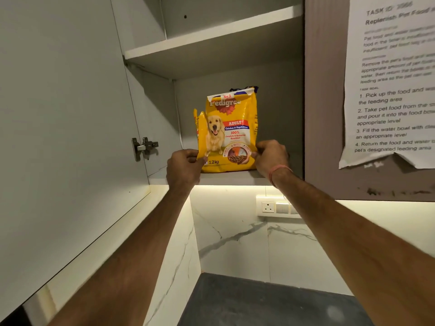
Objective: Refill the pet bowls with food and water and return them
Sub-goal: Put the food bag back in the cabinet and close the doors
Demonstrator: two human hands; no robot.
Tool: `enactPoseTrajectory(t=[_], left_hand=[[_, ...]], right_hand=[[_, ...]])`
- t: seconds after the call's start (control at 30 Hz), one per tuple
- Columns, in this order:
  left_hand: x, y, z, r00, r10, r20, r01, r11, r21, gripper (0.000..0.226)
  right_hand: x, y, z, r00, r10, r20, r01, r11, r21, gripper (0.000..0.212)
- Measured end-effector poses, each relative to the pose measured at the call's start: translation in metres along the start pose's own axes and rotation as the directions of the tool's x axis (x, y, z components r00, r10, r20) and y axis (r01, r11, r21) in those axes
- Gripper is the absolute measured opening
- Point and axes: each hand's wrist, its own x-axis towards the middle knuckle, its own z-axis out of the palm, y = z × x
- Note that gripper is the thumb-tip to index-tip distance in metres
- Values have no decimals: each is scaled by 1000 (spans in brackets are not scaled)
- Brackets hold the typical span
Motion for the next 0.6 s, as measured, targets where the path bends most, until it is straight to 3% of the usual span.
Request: enactPoseTrajectory(t=[0.3, 0.43, 0.6], left_hand=[[-14, 3, -9, 993, -111, 36, 116, 971, -209, 51], [-30, -2, -11, 994, -75, -80, 53, 969, -242, 73], [-57, 11, -23, 985, -36, -170, -9, 966, -257, 58]], right_hand=[[-14, -5, -8, 1000, -4, -6, 5, 982, 188, 45], [-29, -8, -16, 1000, -27, 2, 26, 979, 202, 49], [-57, -16, -25, 997, -71, 4, 68, 967, 247, 52]])
